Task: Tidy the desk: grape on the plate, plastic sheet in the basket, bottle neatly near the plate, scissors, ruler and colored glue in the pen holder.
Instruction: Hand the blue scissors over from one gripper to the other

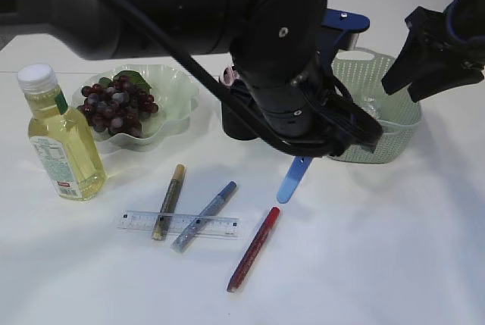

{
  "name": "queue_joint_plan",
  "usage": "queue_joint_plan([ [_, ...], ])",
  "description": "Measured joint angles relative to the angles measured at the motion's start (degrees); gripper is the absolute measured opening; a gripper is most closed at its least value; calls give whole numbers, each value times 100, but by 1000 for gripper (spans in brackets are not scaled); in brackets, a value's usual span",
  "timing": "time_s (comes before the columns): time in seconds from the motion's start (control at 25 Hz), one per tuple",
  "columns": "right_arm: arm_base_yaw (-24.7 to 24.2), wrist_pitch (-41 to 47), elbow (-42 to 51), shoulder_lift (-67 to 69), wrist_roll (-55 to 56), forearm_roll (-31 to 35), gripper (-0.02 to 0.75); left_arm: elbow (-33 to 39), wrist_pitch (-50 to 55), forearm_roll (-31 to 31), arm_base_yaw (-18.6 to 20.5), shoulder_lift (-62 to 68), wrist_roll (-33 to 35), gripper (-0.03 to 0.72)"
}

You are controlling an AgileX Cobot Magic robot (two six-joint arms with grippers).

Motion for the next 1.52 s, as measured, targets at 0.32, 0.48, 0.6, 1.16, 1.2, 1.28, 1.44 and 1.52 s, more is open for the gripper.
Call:
queue_joint_plan([
  [0.32,0,0,0,0,-393,915,401,3,-159,23,96,-129,0,183],
  [0.48,0,0,0,0,-642,1291,401,3,-195,23,160,-129,0,183],
  [0.6,0,0,0,0,-769,1417,401,3,-238,23,198,-129,0,183],
  [1.16,0,-10,0,3,-1160,2134,401,-238,-459,61,254,-129,0,183],
  [1.2,0,-10,0,3,-1175,2158,401,-238,-487,61,254,-129,0,183],
  [1.28,0,-10,0,3,-1210,2223,401,-238,-549,61,254,-129,0,183],
  [1.44,0,-10,0,3,-1323,2381,401,-238,-719,61,254,-129,0,183],
  [1.52,0,-10,0,3,-1349,2393,401,-238,-756,61,254,-129,0,183],
])
